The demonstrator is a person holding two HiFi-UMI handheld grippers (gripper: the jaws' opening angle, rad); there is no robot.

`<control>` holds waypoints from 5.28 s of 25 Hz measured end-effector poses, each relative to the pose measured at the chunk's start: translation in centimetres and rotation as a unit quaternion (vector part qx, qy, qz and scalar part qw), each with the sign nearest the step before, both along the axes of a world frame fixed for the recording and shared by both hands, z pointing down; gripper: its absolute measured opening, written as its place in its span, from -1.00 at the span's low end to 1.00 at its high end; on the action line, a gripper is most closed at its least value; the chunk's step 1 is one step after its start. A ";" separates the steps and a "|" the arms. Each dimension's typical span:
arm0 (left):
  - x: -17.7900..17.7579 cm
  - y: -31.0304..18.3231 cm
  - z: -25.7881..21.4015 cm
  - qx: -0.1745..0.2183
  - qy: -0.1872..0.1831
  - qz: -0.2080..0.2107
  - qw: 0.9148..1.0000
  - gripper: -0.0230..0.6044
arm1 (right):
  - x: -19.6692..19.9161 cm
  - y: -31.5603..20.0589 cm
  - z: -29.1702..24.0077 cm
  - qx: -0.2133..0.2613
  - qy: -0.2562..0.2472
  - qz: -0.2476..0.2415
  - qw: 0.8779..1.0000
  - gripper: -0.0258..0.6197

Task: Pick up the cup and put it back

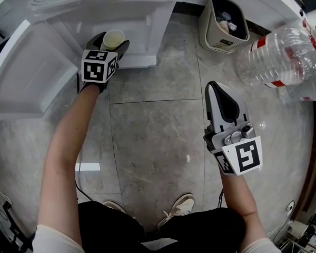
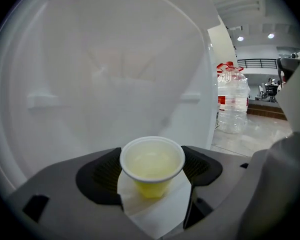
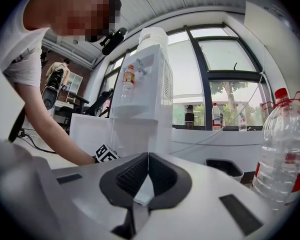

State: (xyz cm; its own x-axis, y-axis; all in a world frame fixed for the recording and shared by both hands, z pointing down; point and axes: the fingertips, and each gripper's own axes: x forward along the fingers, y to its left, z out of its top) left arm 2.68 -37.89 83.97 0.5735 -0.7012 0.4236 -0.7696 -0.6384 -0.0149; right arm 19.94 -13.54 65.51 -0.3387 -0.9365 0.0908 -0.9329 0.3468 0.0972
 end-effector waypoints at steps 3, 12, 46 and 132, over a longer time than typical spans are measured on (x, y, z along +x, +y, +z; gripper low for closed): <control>0.3 -0.1 0.2 -0.001 -0.004 0.005 1.000 0.30 | -0.1 0.0 0.5 -0.004 -0.003 -0.003 1.000 -0.86; 0.0 0.3 -0.6 0.012 0.018 0.009 1.000 0.48 | -0.3 -0.3 0.6 -0.004 -0.016 -0.007 1.000 -0.86; -11.4 10.6 -5.7 0.006 0.035 -0.023 0.999 0.20 | -11.7 -3.2 0.6 0.007 -0.071 -0.101 0.992 -0.86; -24.9 42.7 -100.5 0.241 0.072 -0.171 0.953 -0.85 | 4.7 13.7 -78.3 0.044 -0.013 0.067 0.997 -0.86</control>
